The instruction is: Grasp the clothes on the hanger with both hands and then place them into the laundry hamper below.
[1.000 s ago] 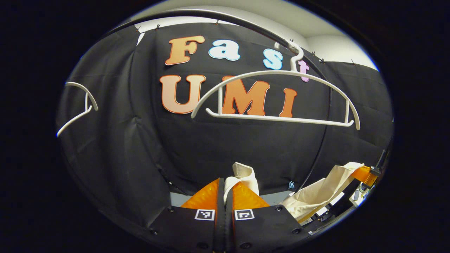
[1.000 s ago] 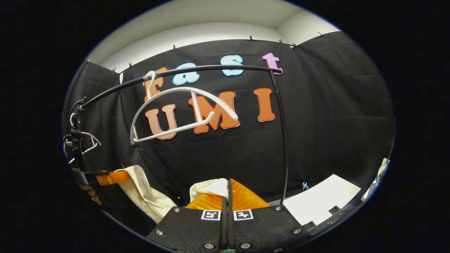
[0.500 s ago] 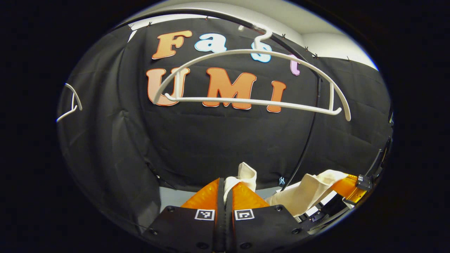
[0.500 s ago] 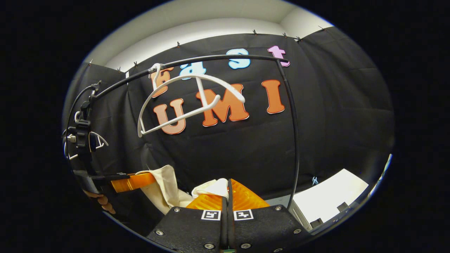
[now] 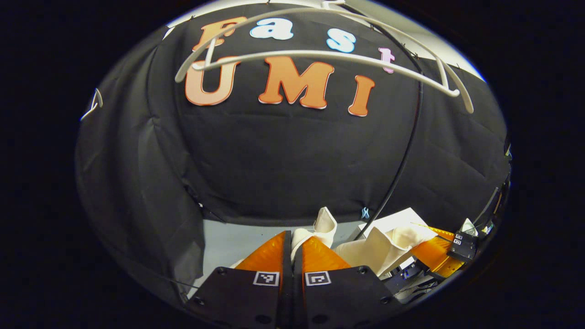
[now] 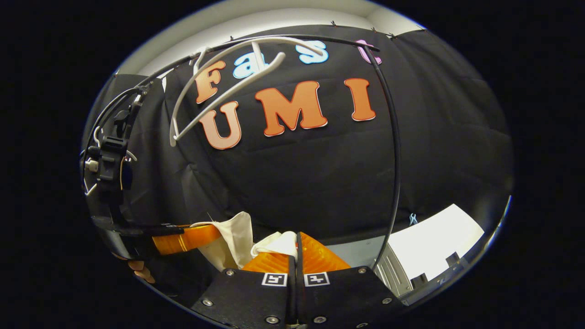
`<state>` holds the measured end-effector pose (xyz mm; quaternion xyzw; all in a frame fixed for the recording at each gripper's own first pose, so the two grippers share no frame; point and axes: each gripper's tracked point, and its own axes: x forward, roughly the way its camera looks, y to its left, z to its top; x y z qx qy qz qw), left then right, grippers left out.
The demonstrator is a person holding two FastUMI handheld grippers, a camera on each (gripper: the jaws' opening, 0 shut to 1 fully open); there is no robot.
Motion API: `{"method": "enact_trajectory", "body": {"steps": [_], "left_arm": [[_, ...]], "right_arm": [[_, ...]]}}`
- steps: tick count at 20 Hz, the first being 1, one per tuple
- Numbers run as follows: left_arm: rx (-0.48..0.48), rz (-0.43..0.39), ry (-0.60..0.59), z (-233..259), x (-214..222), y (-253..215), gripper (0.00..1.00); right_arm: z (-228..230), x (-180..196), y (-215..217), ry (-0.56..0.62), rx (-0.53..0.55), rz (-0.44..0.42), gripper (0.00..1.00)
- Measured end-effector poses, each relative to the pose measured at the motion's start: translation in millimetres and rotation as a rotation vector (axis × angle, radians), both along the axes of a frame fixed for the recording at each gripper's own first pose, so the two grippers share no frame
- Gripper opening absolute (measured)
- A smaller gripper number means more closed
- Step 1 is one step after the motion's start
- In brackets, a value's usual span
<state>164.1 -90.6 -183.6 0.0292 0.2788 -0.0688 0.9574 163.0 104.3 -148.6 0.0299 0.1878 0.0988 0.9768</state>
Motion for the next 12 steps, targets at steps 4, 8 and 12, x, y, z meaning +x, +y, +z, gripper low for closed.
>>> {"method": "enact_trajectory", "body": {"steps": [4, 8, 12], "left_arm": [[0.003, 0.006, 0.119, -46.9, -0.9, 18.9, 0.07], [0.000, 0.020, 0.224, -83.2, -3.0, 40.6, 0.07], [-0.027, 0.061, 0.336, -115.3, -12.3, 68.1, 0.07]], "right_arm": [[-37.5, 2.9, 6.0, 0.077, -0.048, 0.001, 0.00], [-76.4, 1.3, 13.9, 0.163, -0.089, -0.009, 0.00], [-115.4, -3.6, 23.7, 0.266, -0.124, -0.038, 0.00]]}}
